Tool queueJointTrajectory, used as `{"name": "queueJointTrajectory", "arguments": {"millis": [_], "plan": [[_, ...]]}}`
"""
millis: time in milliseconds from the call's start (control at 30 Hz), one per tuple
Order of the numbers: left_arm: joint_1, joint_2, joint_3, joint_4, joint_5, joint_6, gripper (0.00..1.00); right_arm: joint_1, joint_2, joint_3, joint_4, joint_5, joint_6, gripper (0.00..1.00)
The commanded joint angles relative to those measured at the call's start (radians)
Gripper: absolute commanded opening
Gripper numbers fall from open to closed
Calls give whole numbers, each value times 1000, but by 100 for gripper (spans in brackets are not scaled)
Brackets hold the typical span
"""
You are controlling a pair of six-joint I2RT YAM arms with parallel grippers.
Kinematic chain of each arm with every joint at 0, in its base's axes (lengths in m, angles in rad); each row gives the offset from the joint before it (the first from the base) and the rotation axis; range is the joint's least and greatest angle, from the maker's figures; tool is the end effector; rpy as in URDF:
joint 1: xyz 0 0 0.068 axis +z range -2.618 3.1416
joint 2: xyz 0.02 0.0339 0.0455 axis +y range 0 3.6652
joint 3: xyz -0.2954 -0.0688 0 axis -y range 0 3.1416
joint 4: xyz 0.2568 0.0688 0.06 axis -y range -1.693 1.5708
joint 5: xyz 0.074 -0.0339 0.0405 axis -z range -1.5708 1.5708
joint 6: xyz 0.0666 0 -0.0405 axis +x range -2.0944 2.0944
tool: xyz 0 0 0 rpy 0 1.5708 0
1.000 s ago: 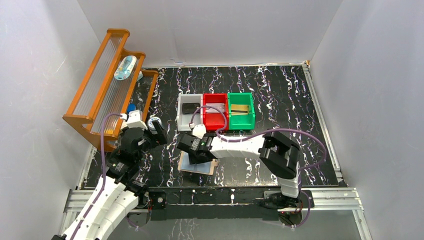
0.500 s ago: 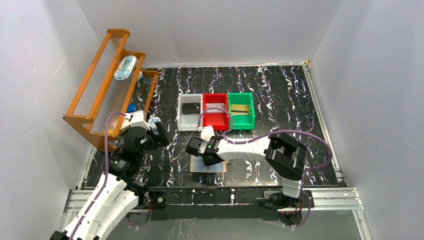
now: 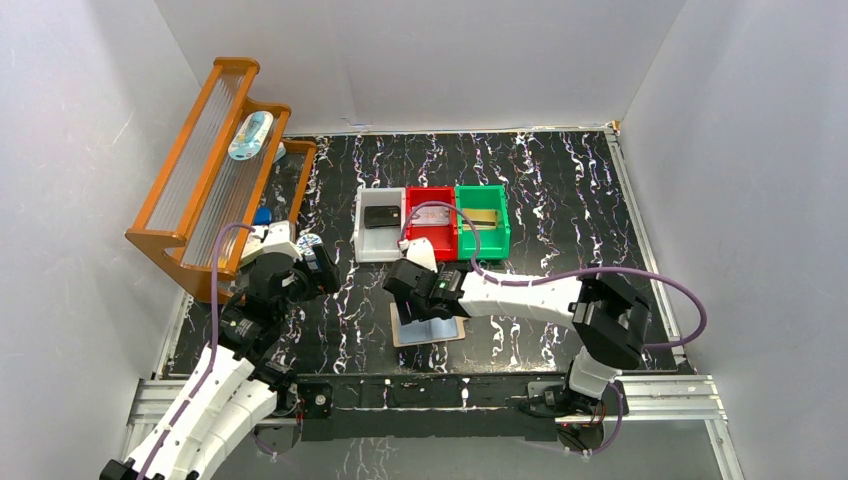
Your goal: Take the credit cards out of the card holder
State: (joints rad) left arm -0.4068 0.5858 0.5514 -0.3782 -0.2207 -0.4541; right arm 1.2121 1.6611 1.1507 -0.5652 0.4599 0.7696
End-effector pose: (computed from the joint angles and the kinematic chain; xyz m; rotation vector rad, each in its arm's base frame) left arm 0.1526 -0.0499 0.2722 -0.1906 1.9796 -0.3415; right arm 0.1553 0.3300 0.2170 -0.4021 2.4582 0.2068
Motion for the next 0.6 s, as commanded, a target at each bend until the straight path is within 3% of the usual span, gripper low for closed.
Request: {"name": "queueJointTrajectory", "arguments": {"millis": [0, 567], "plan": [[5, -3, 11, -24, -2, -1, 98, 1, 38, 54, 49, -84, 121, 77], [6, 52, 18, -25, 6, -3, 98, 21, 254, 168, -86, -47, 181, 80]]}}
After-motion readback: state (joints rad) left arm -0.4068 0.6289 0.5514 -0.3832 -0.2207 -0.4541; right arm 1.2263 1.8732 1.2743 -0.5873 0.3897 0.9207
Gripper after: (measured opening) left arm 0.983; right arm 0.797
